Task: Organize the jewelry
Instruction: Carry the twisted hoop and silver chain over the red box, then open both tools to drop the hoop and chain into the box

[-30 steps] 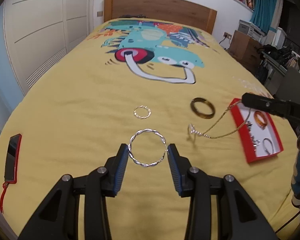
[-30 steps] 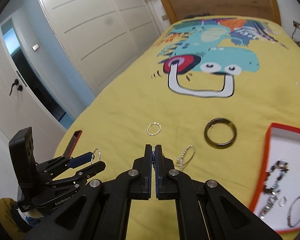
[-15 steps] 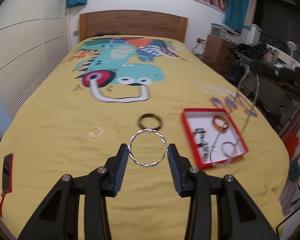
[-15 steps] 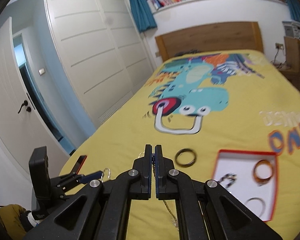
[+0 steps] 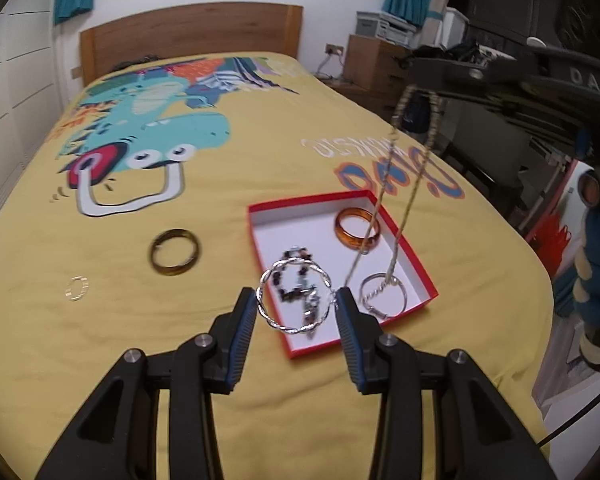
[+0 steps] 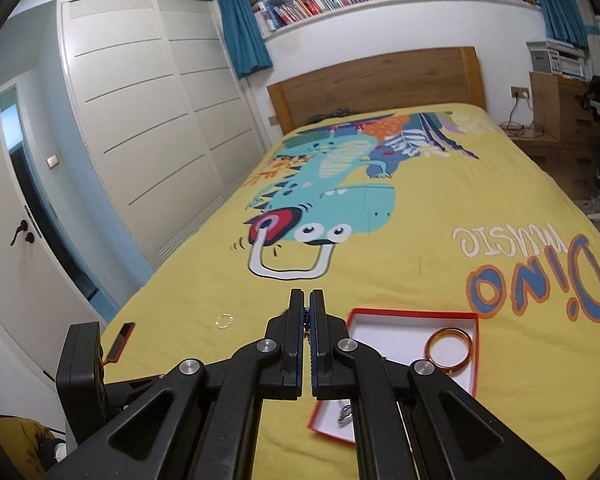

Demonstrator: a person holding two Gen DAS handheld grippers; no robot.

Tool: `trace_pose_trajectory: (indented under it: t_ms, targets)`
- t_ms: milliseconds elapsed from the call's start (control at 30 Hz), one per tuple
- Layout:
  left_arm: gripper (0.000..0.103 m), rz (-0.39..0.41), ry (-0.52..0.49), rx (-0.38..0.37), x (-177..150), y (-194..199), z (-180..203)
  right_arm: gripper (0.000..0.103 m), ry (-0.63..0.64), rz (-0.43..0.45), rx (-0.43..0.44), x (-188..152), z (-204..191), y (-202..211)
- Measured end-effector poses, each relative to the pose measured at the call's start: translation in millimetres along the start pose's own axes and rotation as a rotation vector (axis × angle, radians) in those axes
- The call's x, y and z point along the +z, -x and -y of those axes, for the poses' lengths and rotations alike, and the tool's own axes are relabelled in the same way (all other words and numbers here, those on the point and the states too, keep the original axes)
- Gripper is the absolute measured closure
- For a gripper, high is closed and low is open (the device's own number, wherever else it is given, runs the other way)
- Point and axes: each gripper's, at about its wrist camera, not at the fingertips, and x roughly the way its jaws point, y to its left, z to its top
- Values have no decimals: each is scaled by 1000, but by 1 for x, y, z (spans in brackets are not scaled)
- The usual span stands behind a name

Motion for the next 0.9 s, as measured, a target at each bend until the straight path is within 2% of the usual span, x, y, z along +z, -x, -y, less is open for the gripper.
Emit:
trace_pose_trajectory:
  t_ms: [400,600,900]
  targets:
    - [65,-97,-28,-61,12,-84,26,101,-3,-51,6,13,48,-71]
    - [65,-157,-35,-70,8,-122,36,100,-52,-118,-6,-9,86,-102]
    - [65,-215,-56,-64,10,-170,52,100,-132,-179,-43,-37,140,-118]
